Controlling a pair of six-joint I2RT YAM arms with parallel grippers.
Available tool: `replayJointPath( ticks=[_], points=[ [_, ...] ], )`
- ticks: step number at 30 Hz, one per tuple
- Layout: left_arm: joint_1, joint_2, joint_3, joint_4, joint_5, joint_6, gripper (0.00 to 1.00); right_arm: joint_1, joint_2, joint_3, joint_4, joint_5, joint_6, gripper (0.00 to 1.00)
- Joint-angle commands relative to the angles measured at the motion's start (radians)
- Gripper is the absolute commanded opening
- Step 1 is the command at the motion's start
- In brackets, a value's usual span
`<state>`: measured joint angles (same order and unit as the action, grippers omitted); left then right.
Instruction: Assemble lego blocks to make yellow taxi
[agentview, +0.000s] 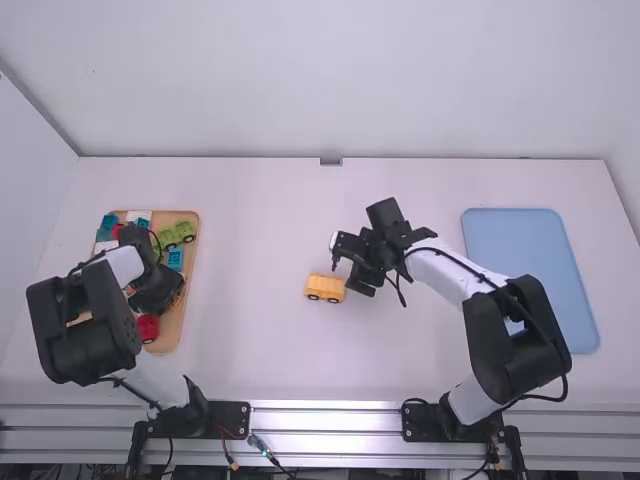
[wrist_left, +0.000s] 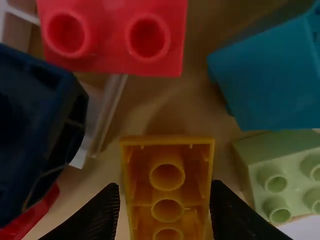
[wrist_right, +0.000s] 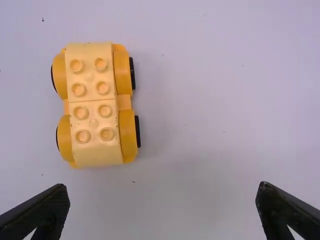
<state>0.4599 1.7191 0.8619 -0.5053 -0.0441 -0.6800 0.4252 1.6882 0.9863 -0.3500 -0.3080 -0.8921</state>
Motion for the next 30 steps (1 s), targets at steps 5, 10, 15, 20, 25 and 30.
replayJointPath(
  ticks=[5, 10, 15, 20, 25, 30],
  points=[
    [-0.003, 0.005, -0.034, 0.008, 0.027, 0.016, 0.4, 0.001, -0.021, 0.016, -0.002, -0.009, 0.006, 0.99],
    [-0.004, 0.005, -0.039, 0.016, 0.029, 0.016, 0.35, 0.001, -0.021, 0.016, -0.002, -0.008, 0.006, 0.99],
    [-0.003, 0.005, -0.037, 0.011, 0.03, 0.019, 0.29, 0.001, -0.021, 0.016, -0.002, -0.009, 0.006, 0.99],
    [-0.003, 0.005, -0.017, -0.023, 0.029, 0.02, 0.22, 0.001, -0.021, 0.016, -0.002, -0.013, 0.006, 0.99],
    [-0.004, 0.005, 0.005, -0.022, 0.038, 0.048, 0.18, 0.001, -0.021, 0.016, 0.023, -0.062, 0.035, 0.99],
    [-0.003, -0.029, 0.034, -0.017, 0.116, 0.129, 0.02, 0.001, -0.021, 0.016, 0.134, -0.062, 0.206, 0.99]
  ],
)
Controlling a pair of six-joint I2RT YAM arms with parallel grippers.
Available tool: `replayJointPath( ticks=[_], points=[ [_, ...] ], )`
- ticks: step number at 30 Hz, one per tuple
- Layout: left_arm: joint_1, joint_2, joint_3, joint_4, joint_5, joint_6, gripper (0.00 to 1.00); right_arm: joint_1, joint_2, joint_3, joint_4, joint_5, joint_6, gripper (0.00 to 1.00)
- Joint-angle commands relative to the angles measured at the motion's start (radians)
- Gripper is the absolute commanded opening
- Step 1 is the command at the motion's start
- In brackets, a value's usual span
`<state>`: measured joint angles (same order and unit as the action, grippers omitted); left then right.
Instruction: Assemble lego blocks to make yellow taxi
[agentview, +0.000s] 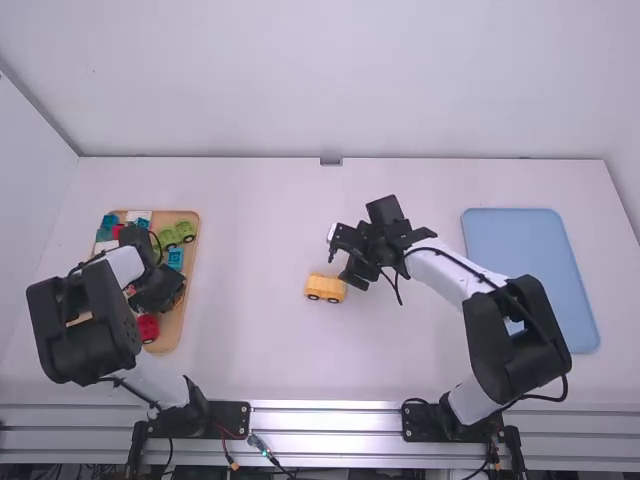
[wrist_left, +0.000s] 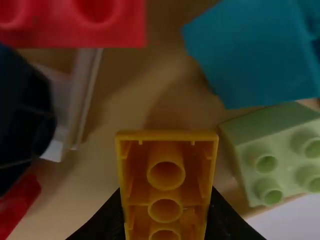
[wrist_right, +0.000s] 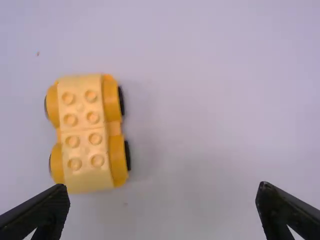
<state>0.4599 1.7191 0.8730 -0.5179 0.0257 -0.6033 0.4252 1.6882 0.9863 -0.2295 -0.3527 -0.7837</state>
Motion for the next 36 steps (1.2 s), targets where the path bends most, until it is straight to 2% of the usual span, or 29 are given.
replayJointPath(
  ticks=[1, 5, 8, 10, 15, 18, 21, 25, 26, 27, 32, 36],
  points=[
    [-0.004, -0.048, 0.025, -0.005, 0.05, 0.054, 0.02, 0.001, -0.021, 0.016, 0.039, -0.02, 0.13, 0.99],
    [-0.019, -0.124, 0.024, -0.004, 0.054, 0.056, 0.02, 0.0, -0.021, 0.016, 0.095, -0.098, 0.182, 0.99],
    [-0.05, -0.213, 0.019, 0.005, 0.073, 0.099, 0.06, 0.0, -0.021, 0.016, 0.148, -0.231, 0.182, 0.99],
    [-0.103, -0.293, 0.019, 0.039, 0.159, 0.179, 0.06, 0.0, -0.021, 0.016, 0.213, -0.313, 0.212, 0.99],
    [-0.233, -0.372, 0.005, 0.126, 0.322, 0.29, 0.07, 0.0, -0.01, 0.016, 0.382, -0.346, 0.434, 0.99],
    [-0.352, -0.386, -0.021, 0.231, 0.464, 0.396, 0.06, -0.013, 0.029, 0.016, 0.513, -0.472, 0.571, 0.99],
    [-0.482, -0.386, -0.071, 0.38, 0.612, 0.521, 0.05, -0.053, 0.103, 0.016, 0.685, -0.714, 0.703, 0.99],
    [-0.566, -0.386, -0.145, 0.559, 0.809, 0.652, 0.05, -0.107, 0.204, 0.016, 0.957, -0.982, 0.887, 0.99],
    [-0.569, -0.386, -0.152, 0.575, 0.828, 0.661, 0.05, -0.112, 0.212, 0.016, 0.984, -1.001, 0.906, 0.99],
    [-0.58, -0.386, -0.192, 0.669, 0.927, 0.707, 0.04, -0.132, 0.249, 0.016, 1.116, -1.079, 1.021, 1.0],
    [-0.573, -0.386, -0.296, 0.93, 1.064, 0.698, 0.04, -0.153, 0.291, 0.016, 1.342, -1.196, 1.254, 0.92],
    [-0.576, -0.386, -0.335, 1.03, 1.09, 0.696, 0.02, -0.136, 0.29, 0.016, 1.377, -1.204, 1.308, 0.88]
  ],
)
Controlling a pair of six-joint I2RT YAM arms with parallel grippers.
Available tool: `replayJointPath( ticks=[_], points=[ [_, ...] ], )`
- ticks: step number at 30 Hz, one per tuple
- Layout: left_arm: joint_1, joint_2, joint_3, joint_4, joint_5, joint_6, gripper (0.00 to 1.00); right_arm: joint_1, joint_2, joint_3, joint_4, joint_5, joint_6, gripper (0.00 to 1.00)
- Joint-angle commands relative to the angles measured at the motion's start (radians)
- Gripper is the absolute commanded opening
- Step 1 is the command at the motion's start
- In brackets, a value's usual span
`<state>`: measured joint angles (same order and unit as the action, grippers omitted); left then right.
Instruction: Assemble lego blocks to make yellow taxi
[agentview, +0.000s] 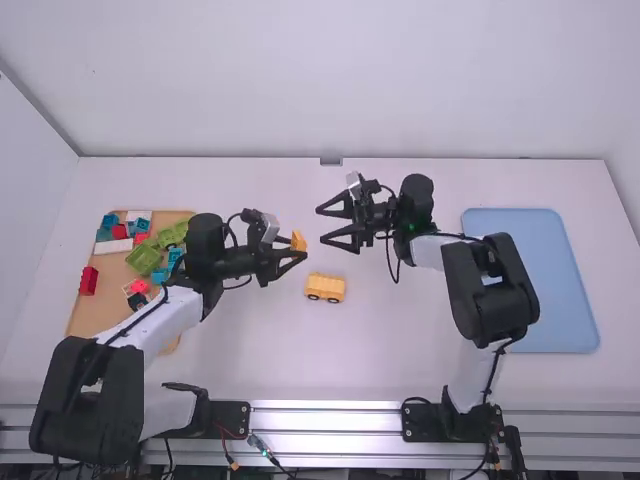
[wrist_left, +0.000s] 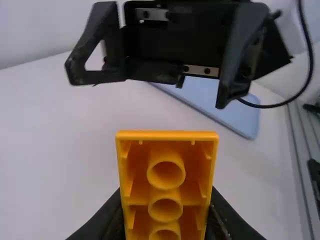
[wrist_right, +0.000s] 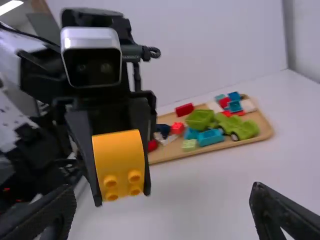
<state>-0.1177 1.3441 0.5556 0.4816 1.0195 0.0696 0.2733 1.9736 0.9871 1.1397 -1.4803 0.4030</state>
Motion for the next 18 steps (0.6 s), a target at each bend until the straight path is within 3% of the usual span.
replayJointPath(
  ticks=[1, 11, 18],
  points=[
    [0.003, -0.011, -0.02, 0.039, 0.095, 0.016, 0.02, 0.019, 0.005, 0.015, 0.007, -0.076, 0.121, 0.87],
    [-0.001, 0.024, -0.022, 0.127, 0.035, -0.065, 0.02, 0.101, 0.005, 0.015, 0.019, -0.064, 0.063, 0.81],
    [0.001, 0.161, 0.018, 0.237, 0.153, -0.104, 0.02, 0.113, 0.005, 0.015, 0.085, -0.056, 0.064, 0.64]
  ],
)
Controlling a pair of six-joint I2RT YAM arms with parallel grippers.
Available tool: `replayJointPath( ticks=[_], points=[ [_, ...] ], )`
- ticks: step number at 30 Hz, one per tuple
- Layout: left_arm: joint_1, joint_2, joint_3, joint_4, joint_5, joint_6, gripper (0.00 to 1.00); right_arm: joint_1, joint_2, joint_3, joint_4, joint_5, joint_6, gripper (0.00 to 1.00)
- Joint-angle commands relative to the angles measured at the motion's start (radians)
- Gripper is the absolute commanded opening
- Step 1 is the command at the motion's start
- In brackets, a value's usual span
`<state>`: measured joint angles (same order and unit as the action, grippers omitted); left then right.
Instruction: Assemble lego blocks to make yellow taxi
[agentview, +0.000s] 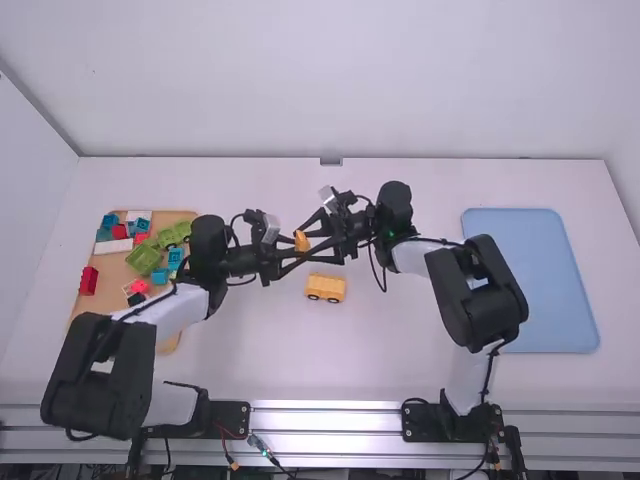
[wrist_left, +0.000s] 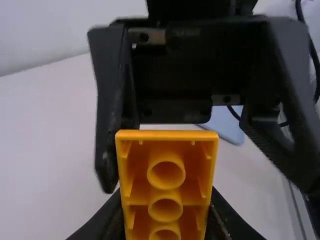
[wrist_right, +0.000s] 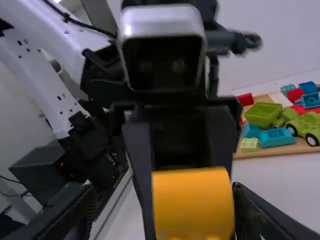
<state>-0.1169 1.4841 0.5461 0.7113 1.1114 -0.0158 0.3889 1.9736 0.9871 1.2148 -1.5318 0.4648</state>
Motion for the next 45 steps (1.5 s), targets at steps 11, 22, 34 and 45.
replayJointPath(
  ticks=[11, 22, 34, 45],
  points=[
    [-0.001, 0.065, 0.032, 0.142, 0.059, -0.087, 0.02, -0.003, 0.005, 0.015, -0.018, -0.005, -0.012, 0.48],
    [-0.001, 0.065, 0.032, 0.154, 0.059, -0.092, 0.02, -0.003, 0.005, 0.015, -0.018, -0.005, -0.021, 0.25],
    [-0.001, 0.065, 0.032, 0.016, -0.148, -0.092, 0.99, -0.051, 0.005, 0.015, -0.018, 0.05, -0.043, 0.0],
    [-0.001, 0.065, 0.032, -0.246, -0.578, -0.093, 0.99, -0.101, 0.003, 0.036, -0.403, 0.43, -0.294, 0.0]
  ],
)
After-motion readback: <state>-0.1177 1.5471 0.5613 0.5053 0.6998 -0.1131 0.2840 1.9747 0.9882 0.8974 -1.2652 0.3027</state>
